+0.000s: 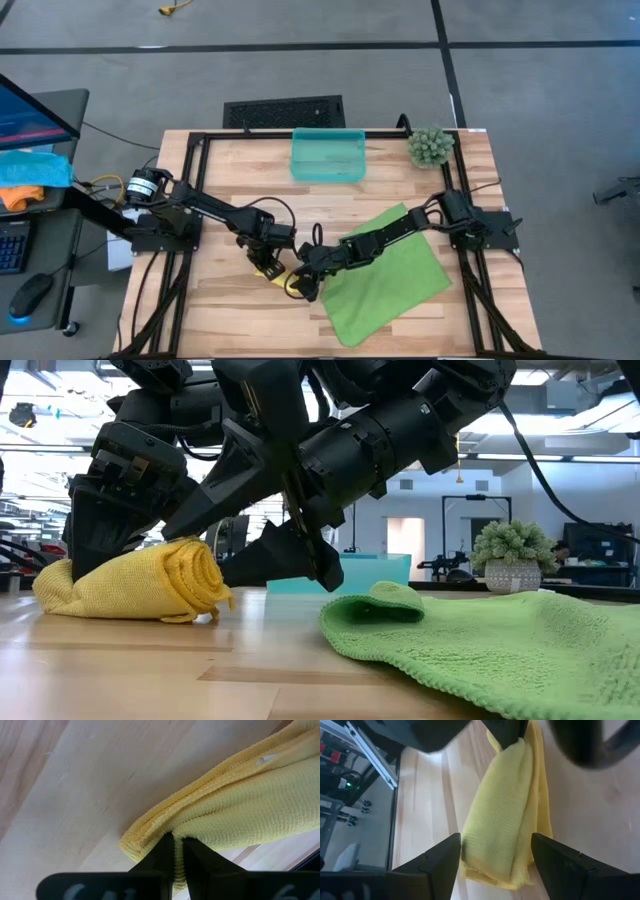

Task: Roll microfiber towels into tight, uniform cylinder then place into a basket
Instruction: Put the yellow microfiber towel into the blue bin

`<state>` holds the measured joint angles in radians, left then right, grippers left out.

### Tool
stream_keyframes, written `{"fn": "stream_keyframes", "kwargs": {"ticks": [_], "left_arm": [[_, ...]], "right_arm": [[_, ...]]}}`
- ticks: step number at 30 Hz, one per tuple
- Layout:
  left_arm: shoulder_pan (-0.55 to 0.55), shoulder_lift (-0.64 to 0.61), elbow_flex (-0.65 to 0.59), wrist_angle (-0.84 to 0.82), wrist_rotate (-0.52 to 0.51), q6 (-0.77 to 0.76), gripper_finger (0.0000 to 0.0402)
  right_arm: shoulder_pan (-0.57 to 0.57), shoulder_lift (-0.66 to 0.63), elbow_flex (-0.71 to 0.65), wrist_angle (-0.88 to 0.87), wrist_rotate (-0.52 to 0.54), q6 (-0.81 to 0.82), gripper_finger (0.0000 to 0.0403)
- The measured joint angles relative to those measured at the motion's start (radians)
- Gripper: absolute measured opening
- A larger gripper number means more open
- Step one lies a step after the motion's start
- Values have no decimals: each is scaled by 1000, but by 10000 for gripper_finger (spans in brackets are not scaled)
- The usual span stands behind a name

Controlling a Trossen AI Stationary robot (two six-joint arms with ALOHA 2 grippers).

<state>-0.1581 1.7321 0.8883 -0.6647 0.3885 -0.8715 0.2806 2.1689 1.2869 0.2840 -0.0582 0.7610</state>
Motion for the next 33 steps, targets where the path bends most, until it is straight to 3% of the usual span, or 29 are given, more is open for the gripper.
{"fn": "stream_keyframes", "kwargs": {"ticks": [11,17,33], "left_arm": [[0,1,-1,0,4,0,16],[0,1,-1,0,3,3,16],[0,1,-1,2,2,110,22]], "right_arm": [[1,51,6,5,-6,36,265],[-2,69,28,-4,-63,35,251],[-6,72,35,-73,-71,-8,30]]}}
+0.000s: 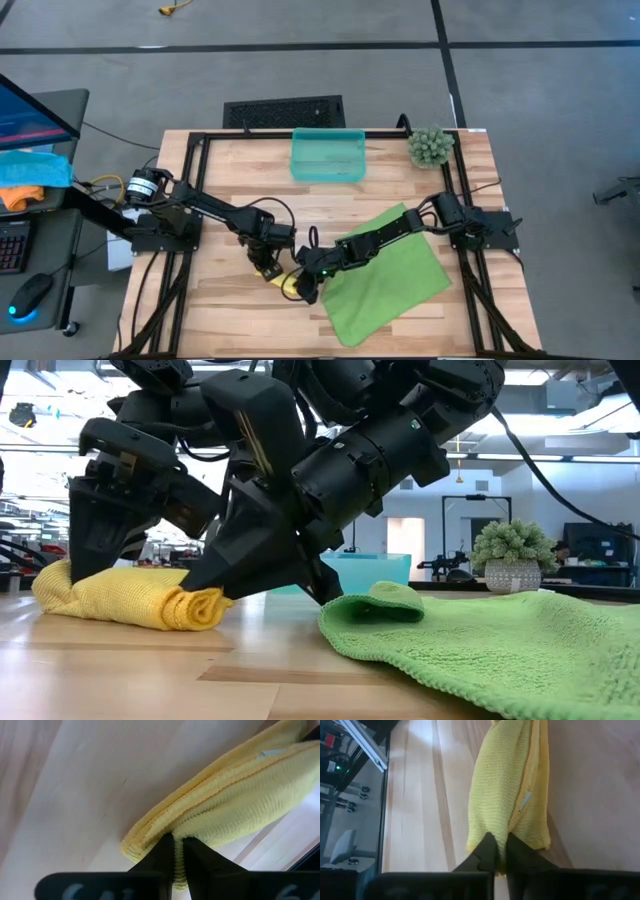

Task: Roll microfiber towels into tight, uniform cylinder then place into a basket
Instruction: Put the yellow microfiber towel into the blue bin

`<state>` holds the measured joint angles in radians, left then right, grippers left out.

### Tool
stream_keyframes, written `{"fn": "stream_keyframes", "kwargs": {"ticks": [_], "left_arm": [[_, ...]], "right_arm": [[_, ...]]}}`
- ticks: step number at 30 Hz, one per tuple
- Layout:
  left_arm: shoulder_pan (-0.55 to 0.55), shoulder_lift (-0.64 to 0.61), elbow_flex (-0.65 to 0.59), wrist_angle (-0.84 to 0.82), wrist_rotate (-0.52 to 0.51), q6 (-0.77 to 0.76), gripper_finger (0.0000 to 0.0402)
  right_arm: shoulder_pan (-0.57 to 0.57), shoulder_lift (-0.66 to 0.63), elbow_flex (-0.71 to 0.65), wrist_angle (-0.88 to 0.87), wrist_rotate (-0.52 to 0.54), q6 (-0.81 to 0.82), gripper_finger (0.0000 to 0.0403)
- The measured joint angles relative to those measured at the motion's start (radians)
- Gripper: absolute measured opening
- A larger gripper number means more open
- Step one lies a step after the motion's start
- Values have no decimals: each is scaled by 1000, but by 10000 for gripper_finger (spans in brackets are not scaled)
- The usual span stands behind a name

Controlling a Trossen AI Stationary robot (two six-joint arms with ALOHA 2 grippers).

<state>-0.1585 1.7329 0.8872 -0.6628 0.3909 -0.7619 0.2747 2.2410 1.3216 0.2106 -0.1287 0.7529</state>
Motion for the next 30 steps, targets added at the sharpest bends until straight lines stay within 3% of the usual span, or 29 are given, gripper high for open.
{"fn": "stream_keyframes", "kwargs": {"ticks": [8,14,24,30], "left_arm": [[0,1,-2,16,-2,101,67],[0,1,-1,21,-2,123,11],[-34,1,14,16,-32,130,4],[-78,4,55,16,-120,179,2]], "right_arm": [[0,0,-2,-11,23,-81,20],[0,-5,-3,-15,26,-179,16],[14,-11,-3,-20,50,-266,16],[41,-83,-7,-165,111,-336,15]]}}
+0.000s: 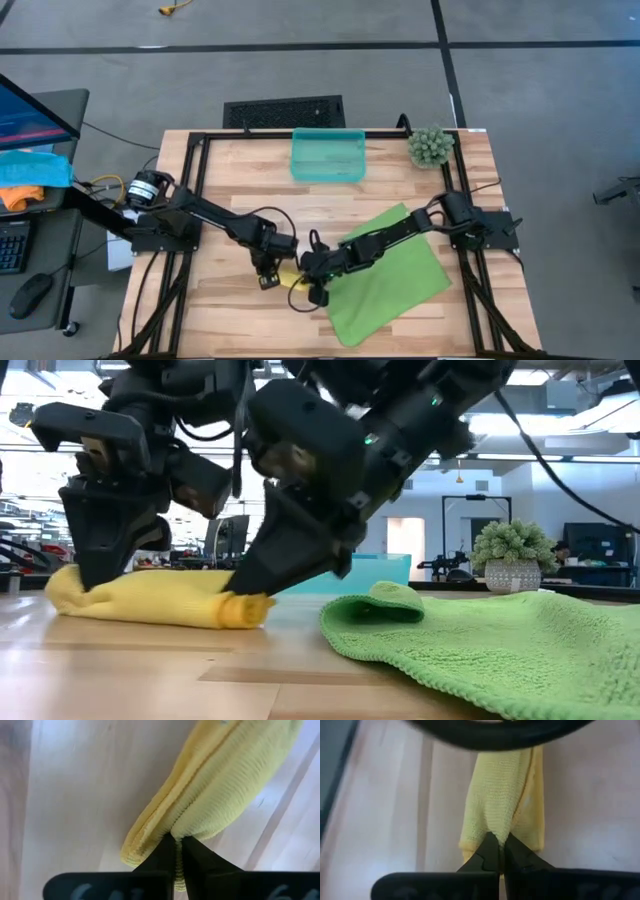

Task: Roll microfiber towels into tight, uniform cylinder then place into a basket
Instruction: Put the yellow microfiber towel into the blue bin

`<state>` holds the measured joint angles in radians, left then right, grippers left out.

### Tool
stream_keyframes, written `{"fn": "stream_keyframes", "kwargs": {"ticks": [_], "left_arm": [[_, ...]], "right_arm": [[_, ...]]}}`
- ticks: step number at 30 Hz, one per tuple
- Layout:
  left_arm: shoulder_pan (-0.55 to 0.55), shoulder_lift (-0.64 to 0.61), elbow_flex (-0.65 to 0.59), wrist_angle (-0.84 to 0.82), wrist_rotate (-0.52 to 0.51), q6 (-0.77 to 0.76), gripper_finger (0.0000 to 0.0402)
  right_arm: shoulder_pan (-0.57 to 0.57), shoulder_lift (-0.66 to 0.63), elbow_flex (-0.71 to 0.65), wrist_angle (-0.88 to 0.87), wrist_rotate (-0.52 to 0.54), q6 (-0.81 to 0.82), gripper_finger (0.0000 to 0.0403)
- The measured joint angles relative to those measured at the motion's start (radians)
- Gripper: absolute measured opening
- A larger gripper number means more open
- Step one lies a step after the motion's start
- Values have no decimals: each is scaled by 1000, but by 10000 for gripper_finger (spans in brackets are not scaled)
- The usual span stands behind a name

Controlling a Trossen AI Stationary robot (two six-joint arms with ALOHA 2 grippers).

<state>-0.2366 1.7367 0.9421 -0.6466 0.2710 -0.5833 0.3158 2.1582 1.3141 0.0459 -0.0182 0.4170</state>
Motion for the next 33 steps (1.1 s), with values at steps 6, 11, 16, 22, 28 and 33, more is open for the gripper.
{"fn": "stream_keyframes", "kwargs": {"ticks": [6,11,16,22,28,33], "left_arm": [[-41,-5,49,-22,-90,40,1],[-54,-58,73,-50,-201,99,1],[-55,-95,57,-57,-218,92,0],[-34,-121,57,-54,-244,154,0],[32,-126,58,-53,-260,241,0],[84,-130,59,-43,-262,321,0]], "right_arm": [[12,-53,-1,-79,70,-36,15],[5,-58,-2,-98,77,-51,15],[0,-58,-1,-102,81,-59,15],[-18,-77,1,-165,152,-95,15],[-41,-98,3,-252,228,-157,15],[-59,-147,4,-297,272,-204,15]]}}
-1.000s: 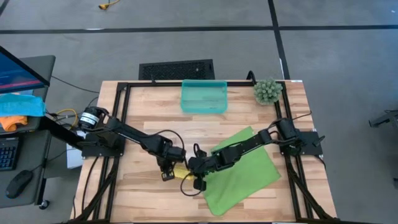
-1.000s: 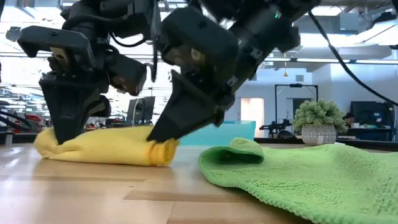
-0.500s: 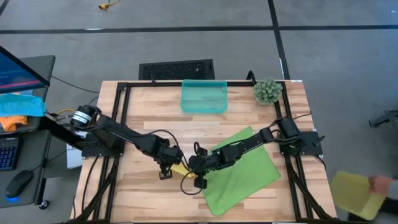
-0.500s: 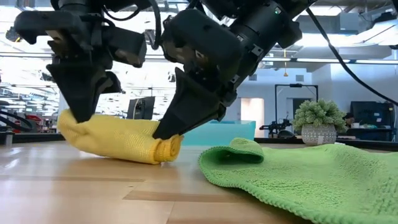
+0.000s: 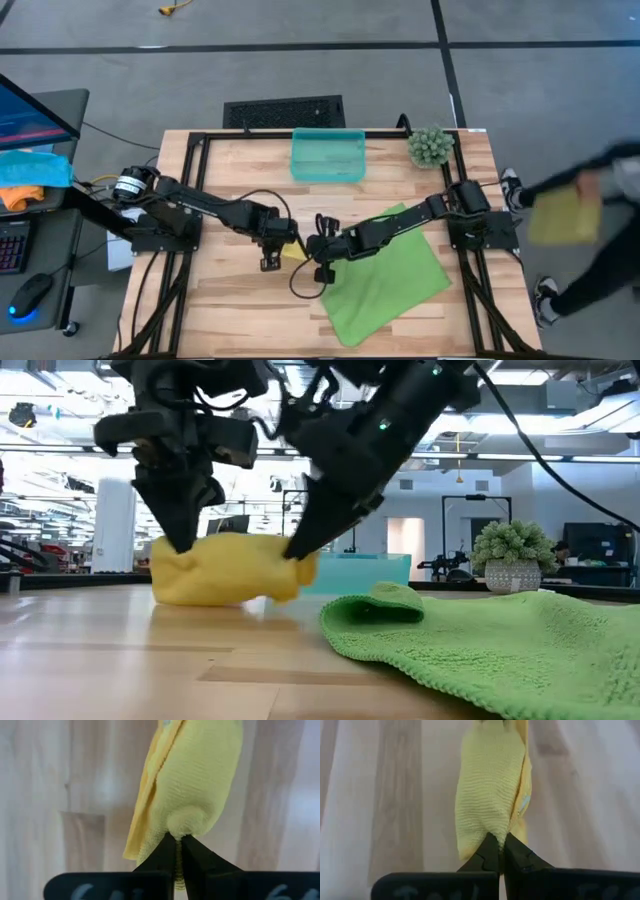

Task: Roll microfiber towels into tight, uniform cylinder then place into a basket
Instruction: Put the yellow microfiber towel into the blue bin

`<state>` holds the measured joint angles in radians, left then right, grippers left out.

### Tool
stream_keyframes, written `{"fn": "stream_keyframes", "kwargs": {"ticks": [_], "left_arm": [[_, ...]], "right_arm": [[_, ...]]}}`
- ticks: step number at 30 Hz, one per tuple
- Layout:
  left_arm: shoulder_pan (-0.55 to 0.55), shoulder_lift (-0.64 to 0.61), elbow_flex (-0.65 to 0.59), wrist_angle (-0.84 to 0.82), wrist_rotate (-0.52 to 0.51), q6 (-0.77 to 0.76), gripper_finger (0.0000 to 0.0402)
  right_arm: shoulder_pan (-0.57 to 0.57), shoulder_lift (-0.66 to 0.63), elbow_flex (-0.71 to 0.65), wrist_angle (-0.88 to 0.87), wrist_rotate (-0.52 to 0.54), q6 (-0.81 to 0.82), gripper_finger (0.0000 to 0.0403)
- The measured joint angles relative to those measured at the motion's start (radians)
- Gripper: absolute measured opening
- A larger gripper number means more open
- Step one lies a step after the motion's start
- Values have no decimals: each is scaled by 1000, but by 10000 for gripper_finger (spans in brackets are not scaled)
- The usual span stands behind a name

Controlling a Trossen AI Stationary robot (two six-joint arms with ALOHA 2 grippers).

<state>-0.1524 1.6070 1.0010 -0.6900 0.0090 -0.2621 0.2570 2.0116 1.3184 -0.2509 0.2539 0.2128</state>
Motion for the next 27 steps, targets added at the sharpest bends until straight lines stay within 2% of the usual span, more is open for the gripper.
{"fn": "stream_keyframes", "kwargs": {"ticks": [5,11,16,20,27], "left_arm": [[66,-36,2,9,-19,99,0],[179,-98,18,30,-26,237,0],[264,-152,44,82,-38,354,0],[340,-156,50,121,-75,458,0],[502,-153,51,257,-73,566,0]], "right_arm": [[-29,-82,-1,-101,64,-39,15],[-98,-156,-1,-139,72,-132,15],[-171,-178,-1,-145,74,-226,15],[-238,-178,-1,-150,128,-328,15],[-361,-180,-1,-138,204,-481,15]]}}
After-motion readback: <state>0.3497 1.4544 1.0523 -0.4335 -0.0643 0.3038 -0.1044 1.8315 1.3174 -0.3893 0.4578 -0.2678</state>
